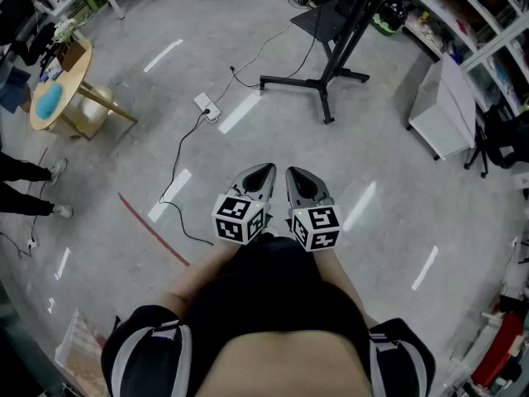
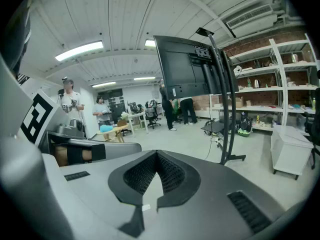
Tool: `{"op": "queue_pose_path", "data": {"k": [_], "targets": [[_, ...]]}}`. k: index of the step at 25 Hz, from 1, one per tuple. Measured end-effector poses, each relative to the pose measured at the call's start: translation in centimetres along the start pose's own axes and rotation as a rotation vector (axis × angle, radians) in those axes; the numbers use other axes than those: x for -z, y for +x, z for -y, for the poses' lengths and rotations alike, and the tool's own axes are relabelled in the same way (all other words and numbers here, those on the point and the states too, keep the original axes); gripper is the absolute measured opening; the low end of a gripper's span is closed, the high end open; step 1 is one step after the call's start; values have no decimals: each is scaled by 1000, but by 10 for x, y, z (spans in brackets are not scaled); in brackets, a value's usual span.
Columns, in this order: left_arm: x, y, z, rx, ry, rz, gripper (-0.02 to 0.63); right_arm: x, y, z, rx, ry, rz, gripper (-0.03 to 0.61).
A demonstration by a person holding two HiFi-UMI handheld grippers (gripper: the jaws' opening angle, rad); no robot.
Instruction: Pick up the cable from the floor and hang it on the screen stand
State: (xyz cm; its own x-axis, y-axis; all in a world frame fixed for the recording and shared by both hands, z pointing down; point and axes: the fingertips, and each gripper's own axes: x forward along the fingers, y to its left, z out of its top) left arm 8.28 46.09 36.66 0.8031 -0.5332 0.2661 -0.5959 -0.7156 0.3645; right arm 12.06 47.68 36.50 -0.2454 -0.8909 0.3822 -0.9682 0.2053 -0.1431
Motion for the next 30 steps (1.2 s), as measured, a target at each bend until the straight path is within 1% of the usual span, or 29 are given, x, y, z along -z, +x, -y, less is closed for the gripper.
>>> {"op": "queue_pose_path", "data": {"k": [7, 11, 17, 23, 26, 30], "targets": [[12, 0, 5, -27, -12, -3, 6, 6, -5, -1, -32, -15, -6, 21], [26, -4, 11, -38, -13, -11, 6, 20, -9, -1, -49, 2, -3, 23], [47, -15, 19, -65, -21, -32, 6, 36, -19, -14, -100, 8, -6, 23], [51, -21, 18, -83, -24, -32, 6, 41, -18, -21, -121, 23, -10, 23], [53, -20, 13, -86, -29, -35, 6, 44, -14, -19, -115, 20, -19, 23], [47, -13, 2, -89, -26, -34, 6, 39, -4, -16, -107, 19, -21, 23]]}}
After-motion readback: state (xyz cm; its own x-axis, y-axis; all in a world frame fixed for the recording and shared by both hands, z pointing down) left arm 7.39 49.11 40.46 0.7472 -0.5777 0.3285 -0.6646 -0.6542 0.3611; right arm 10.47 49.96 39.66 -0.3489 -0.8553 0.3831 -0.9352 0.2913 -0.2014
